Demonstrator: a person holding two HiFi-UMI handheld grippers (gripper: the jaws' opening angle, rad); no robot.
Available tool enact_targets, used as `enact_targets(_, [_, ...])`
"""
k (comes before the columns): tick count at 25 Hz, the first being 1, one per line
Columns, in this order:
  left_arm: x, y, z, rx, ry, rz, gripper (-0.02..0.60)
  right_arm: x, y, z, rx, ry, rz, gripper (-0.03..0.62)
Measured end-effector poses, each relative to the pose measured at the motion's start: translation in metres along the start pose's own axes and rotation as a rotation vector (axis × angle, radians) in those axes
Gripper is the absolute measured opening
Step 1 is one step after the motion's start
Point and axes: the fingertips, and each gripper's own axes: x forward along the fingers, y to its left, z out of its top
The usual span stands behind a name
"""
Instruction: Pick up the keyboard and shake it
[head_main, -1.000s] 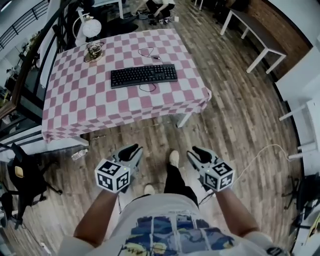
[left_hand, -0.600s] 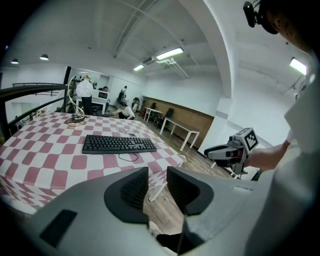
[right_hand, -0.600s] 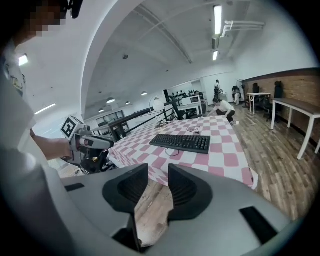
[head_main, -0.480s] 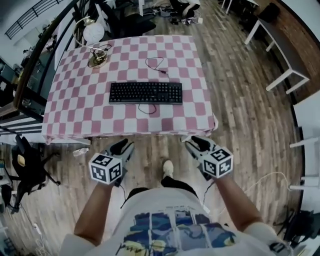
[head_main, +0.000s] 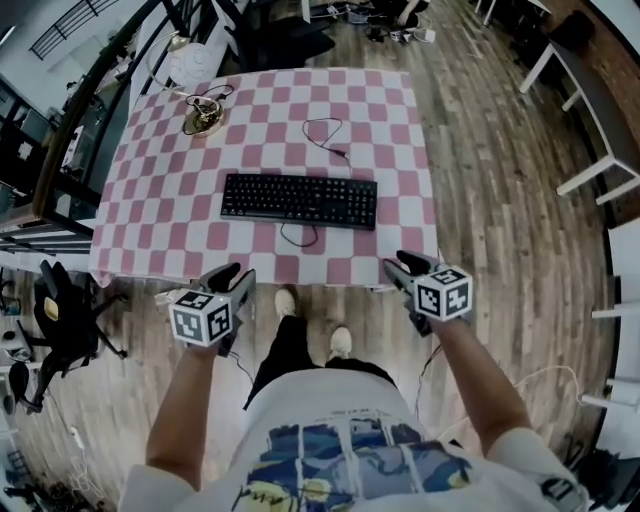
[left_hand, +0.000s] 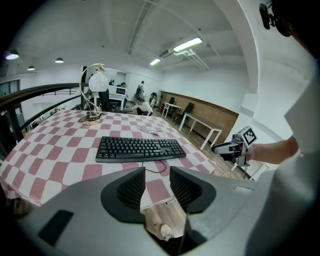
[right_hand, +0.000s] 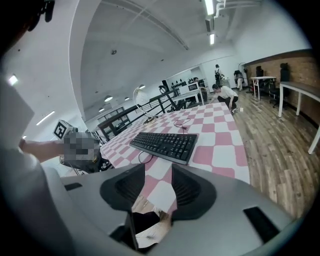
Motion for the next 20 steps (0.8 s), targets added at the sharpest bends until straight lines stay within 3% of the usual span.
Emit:
enact_targets(14, [0.108,0.171,0.045,-0.084,0.12,0.03,0.196,0.117,-0.086,0.042,0.161,0.101,-0.064,0.247])
enact_targets(20, [0.158,0.215,0.052,-0.1,0.2,-0.004,0.242,0.163,-0.105,0.053,0.234,0.159,-0.054,0.291])
